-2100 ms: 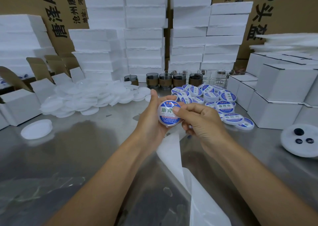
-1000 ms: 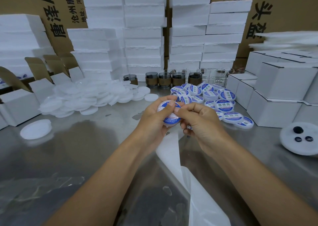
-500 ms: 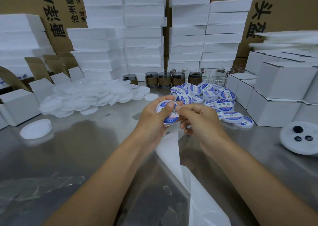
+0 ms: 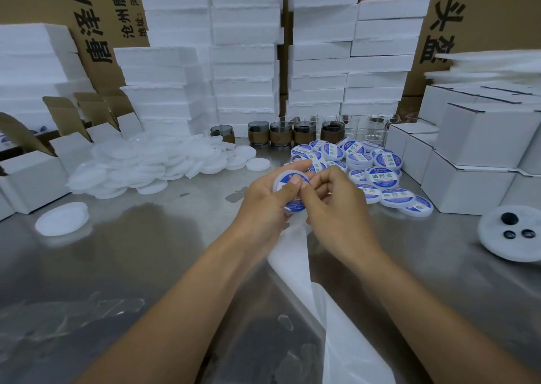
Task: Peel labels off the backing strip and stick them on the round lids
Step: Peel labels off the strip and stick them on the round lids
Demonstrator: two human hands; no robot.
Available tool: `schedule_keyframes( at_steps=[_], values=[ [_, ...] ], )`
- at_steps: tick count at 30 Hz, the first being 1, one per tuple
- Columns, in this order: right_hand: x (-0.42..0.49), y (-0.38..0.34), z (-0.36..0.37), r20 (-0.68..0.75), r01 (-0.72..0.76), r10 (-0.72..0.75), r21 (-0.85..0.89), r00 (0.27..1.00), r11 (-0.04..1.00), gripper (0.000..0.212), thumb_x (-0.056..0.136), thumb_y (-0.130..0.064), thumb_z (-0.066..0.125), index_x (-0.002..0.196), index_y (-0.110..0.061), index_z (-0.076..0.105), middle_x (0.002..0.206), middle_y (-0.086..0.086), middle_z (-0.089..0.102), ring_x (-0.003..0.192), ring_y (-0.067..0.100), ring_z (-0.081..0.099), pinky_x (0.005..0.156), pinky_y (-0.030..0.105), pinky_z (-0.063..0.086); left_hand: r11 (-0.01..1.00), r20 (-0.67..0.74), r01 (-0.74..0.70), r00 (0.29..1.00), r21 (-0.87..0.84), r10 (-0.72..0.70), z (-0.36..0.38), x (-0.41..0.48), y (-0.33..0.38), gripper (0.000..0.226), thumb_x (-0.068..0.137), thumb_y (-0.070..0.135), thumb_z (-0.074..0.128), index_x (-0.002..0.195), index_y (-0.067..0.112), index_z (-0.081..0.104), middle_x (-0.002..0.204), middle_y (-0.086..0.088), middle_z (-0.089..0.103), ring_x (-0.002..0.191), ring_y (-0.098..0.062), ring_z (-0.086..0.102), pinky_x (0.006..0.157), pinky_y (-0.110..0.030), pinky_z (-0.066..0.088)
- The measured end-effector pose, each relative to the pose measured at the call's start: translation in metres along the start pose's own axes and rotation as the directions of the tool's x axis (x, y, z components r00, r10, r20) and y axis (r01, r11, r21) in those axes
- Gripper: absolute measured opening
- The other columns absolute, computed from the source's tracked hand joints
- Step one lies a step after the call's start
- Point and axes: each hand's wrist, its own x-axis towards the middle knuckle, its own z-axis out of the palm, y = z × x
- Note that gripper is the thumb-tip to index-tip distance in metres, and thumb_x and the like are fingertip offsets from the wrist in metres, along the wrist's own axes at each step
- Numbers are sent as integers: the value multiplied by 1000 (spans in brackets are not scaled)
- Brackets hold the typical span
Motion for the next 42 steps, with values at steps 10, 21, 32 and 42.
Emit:
schedule_keyframes(
  at_steps=[10,21,32,42],
  values=[
    [-1,6,-3,-4,28,-30,-215,1000,976,37,83,-55,50,78,-20,38,58,-7,47,58,15,46,54,32,32,992,-4,7,1000,-124,-7,-4,5,0,23,96,17,42,101,12,64,86,-1,73,80,-11,69,78,-23,55],
    [5,3,-4,94,-66,40,292,995,954,24,89,-27,59,68,-16,62,42,-12,50,43,2,45,45,15,39,992,-82,61,995,113,-52,-6,3,-2,38,74,42,60,98,15,70,102,-11,72,98,-24,67,96,-43,50],
    [3,1,-3,148,-78,25,361,989,929,15,87,-16,63,73,-18,59,47,-10,57,41,0,49,43,10,38,997,-142,4,990,81,8,-8,4,-4,18,90,25,56,91,12,68,80,-3,72,75,-14,67,68,-24,55],
    [6,1,-5,10,-96,99,367,995,925,14,91,-22,58,77,-19,58,49,-5,60,39,1,49,43,12,40,984,-107,-18,994,179,38,-10,4,-7,16,84,25,63,96,16,67,86,-4,73,81,-20,63,72,-29,49]
  ],
)
